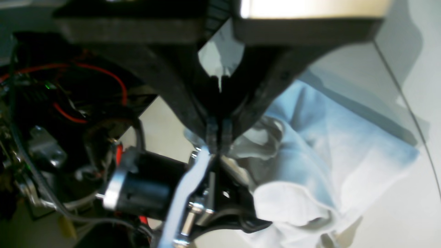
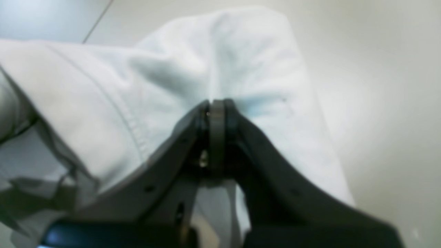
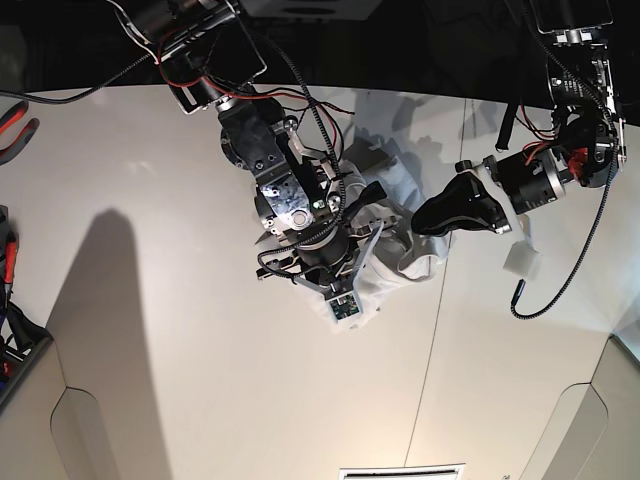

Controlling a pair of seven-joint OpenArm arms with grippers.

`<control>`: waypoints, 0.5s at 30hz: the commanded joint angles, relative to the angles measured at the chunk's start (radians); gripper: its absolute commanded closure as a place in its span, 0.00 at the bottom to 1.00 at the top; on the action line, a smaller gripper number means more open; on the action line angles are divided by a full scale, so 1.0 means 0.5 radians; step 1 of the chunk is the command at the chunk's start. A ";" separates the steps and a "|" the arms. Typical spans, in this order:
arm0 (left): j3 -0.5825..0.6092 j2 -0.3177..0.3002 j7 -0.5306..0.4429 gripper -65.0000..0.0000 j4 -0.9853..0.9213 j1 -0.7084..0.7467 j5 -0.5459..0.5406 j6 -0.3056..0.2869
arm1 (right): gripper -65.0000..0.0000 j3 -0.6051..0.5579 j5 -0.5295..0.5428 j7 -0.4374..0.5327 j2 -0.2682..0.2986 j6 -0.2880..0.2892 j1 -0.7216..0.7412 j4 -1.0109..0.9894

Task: Layout the t-shirt on the table in an organized manner, then fold the t-shirt properly
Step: 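Hold the bundle with the left gripper and tuck it with the right gripper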

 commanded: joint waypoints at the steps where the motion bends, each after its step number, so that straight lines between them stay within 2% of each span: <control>1: -0.006 -0.014 -0.037 1.00 0.072 -0.011 -0.066 -0.019 | 1.00 0.002 -0.005 -0.039 -0.011 -0.021 0.026 0.007; 6: -0.004 0.067 -0.012 1.00 0.155 0.063 -0.203 -0.019 | 1.00 0.002 -0.005 -0.039 -0.011 -0.021 0.025 0.007; 9: -0.002 0.163 -0.018 1.00 0.152 0.098 -0.188 -0.019 | 1.00 0.002 -0.005 -0.039 -0.011 -0.021 0.025 0.007; 11: 0.013 0.210 -0.086 1.00 0.151 0.098 -0.124 -0.019 | 1.00 0.002 -0.004 -0.039 -0.011 -0.021 0.025 0.007; 15: 0.124 0.221 -0.331 1.00 0.150 0.087 0.170 -0.019 | 1.00 0.002 0.002 -0.039 -0.011 -0.021 0.026 0.007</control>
